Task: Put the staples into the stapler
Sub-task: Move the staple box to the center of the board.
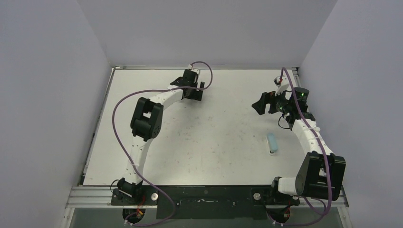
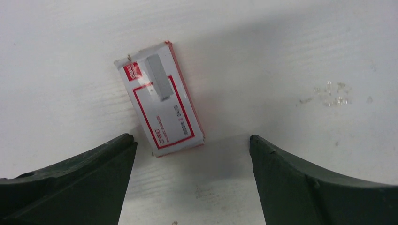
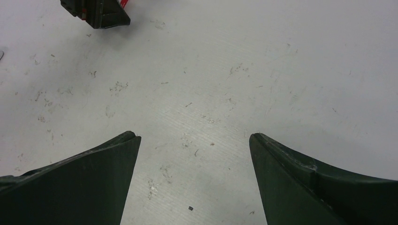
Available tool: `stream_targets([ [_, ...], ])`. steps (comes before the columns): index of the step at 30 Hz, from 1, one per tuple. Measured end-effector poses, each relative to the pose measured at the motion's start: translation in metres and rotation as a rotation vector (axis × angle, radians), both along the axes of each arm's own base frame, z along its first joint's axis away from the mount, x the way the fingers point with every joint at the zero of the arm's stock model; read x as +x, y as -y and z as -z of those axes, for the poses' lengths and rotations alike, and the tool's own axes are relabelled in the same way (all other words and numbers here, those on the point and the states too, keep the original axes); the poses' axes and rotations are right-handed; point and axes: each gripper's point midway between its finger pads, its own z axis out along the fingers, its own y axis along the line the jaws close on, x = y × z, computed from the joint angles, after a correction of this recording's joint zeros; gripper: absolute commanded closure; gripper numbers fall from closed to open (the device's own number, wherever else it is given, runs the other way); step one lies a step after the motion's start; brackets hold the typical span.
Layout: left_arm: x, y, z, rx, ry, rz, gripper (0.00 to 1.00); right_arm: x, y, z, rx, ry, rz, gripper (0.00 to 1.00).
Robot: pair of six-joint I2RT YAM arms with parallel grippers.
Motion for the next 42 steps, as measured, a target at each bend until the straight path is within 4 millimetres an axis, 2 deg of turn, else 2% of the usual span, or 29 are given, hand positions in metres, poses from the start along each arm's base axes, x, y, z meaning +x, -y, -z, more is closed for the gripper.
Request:
stream_targets([
  [1, 0.002, -0.002, 0.006, 0.013, -0.008, -0.007, 0.18, 0.0, -0.001, 0.0, 0.002, 0.0, -0.003, 0.1],
  [6, 0.016, -0.005, 0.005, 0.019, -0.003, -0.041, 0.39, -0.002, -0.004, -0.001, 0.015, -0.001, -0.019, 0.1],
  [10, 0.02, -0.004, 0.006, 0.015, -0.005, -0.046, 0.67, -0.003, -0.006, -0.002, 0.022, -0.001, -0.03, 0.1],
  [13, 0.018, -0.003, 0.006, 0.009, -0.018, -0.015, 0.76, -0.003, -0.007, -0.002, 0.027, -0.001, -0.036, 0.1],
  [16, 0.013, 0.002, 0.006, -0.006, -0.029, 0.071, 0.78, -0.004, -0.007, -0.003, 0.029, -0.001, -0.036, 0.1],
  [18, -0.006, 0.001, 0.005, -0.001, -0.049, 0.173, 0.78, -0.004, -0.007, -0.002, 0.028, -0.003, -0.036, 0.1],
  [19, -0.023, -0.002, 0.006, 0.012, -0.072, 0.233, 0.78, -0.004, -0.006, -0.001, 0.026, -0.005, -0.033, 0.1],
  [22, -0.096, -0.006, 0.005, 0.077, -0.131, 0.478, 0.78, -0.005, -0.004, 0.002, 0.017, -0.022, -0.018, 0.1],
  [26, -0.189, 0.005, 0.004, 0.143, -0.141, 0.804, 0.75, -0.01, -0.004, 0.012, 0.0, -0.073, -0.014, 0.1],
  [28, -0.229, 0.012, 0.006, 0.169, -0.134, 0.95, 0.73, -0.011, -0.006, 0.022, -0.002, -0.115, -0.023, 0.1],
  [30, -0.258, 0.019, 0.007, 0.182, -0.115, 1.074, 0.71, -0.013, -0.015, 0.038, 0.013, -0.177, -0.057, 0.1],
  [31, -0.267, 0.021, 0.007, 0.186, -0.105, 1.116, 0.7, -0.015, -0.021, 0.048, 0.032, -0.216, -0.081, 0.1],
  [33, -0.271, 0.025, 0.006, 0.188, -0.077, 1.159, 0.68, -0.02, -0.034, 0.071, 0.083, -0.308, -0.119, 0.06],
  [38, -0.262, 0.042, 0.001, 0.152, 0.026, 1.207, 0.59, -0.036, -0.066, 0.119, 0.177, -0.505, -0.189, 0.02],
  [40, -0.26, 0.052, -0.002, 0.127, 0.068, 1.225, 0.54, -0.044, -0.084, 0.128, 0.211, -0.544, -0.239, 0.02],
  [42, -0.258, 0.061, -0.003, 0.107, 0.1, 1.239, 0.49, -0.048, -0.104, 0.126, 0.251, -0.541, -0.303, 0.06],
])
